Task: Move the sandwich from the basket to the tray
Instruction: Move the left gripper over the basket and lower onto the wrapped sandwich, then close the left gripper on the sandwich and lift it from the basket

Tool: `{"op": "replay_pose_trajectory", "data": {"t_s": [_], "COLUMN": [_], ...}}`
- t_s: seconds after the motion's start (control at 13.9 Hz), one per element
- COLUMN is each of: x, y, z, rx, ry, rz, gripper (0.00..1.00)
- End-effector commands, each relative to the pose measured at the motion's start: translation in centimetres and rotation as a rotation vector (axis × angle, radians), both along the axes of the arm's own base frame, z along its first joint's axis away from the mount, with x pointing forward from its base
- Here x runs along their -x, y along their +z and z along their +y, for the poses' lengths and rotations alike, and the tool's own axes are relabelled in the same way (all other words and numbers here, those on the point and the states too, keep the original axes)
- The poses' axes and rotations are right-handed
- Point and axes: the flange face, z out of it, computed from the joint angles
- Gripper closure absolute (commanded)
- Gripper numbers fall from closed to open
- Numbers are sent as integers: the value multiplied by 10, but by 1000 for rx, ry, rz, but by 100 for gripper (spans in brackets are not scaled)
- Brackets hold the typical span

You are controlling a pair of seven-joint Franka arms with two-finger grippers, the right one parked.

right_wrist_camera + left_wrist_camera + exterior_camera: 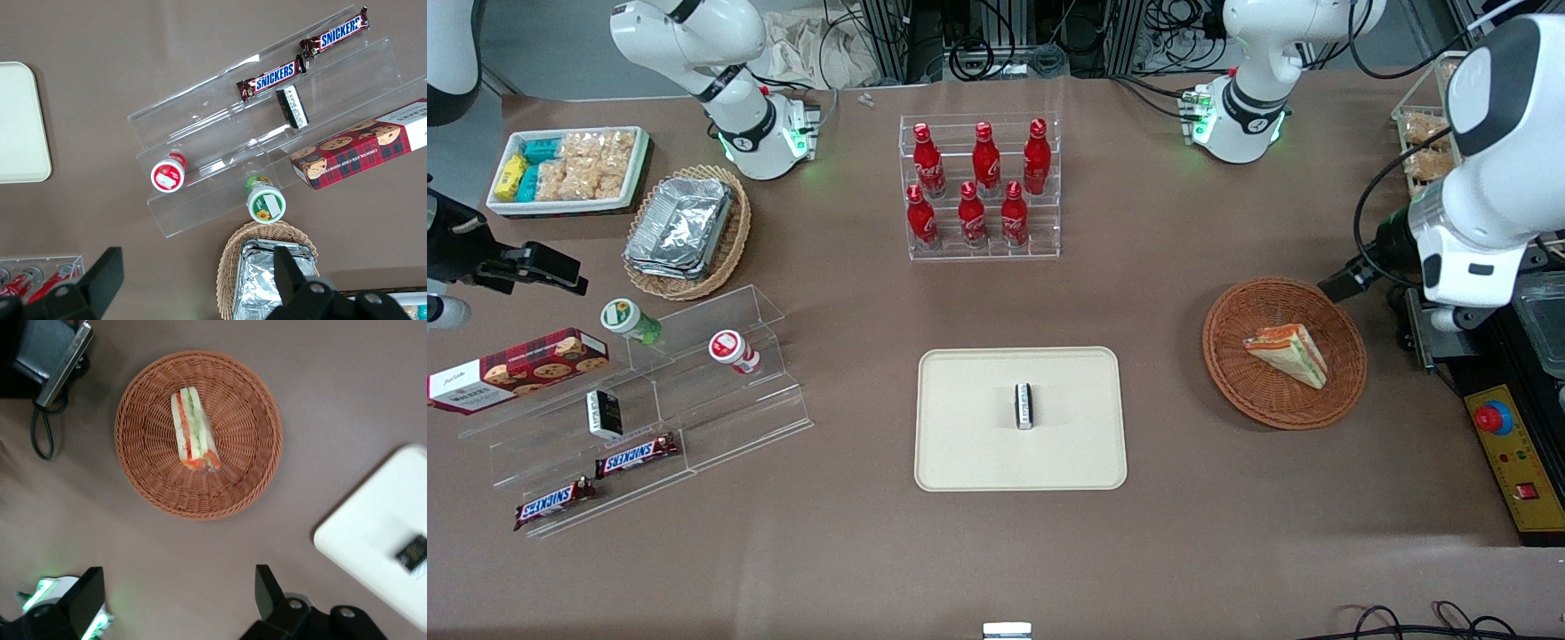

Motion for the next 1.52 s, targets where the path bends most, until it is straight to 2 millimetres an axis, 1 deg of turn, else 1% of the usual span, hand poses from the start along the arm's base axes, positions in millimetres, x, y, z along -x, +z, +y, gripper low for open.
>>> {"op": "replay_pose_trajectory", "data": {"t_s": [0.0, 0.07, 0.22, 0.29, 0.36, 0.43, 0.51, 0.79, 0.94, 1.01, 1.23, 1.44], "x": [7, 13, 26, 30, 29, 26, 23, 19, 17, 15, 10, 14], "y": [-55, -81, -127, -144, -158, -169, -180, -206, -223, -229, -259, -290], "z": [5, 5, 10, 14, 29, 39, 40, 54, 52, 52, 49, 49], "rx": [-11, -14, -31, -28, -29, -27, -28, -37, -39, -37, -37, -40], "ry": [125, 143, 183, 201, 245, 270, 275, 317, 318, 320, 316, 314], "rz": [-12, -13, -32, -57, -78, -93, -89, -83, -70, -84, -94, -97], "gripper": [0, 0, 0, 0, 0, 0, 0, 0, 0, 0, 0, 0]}}
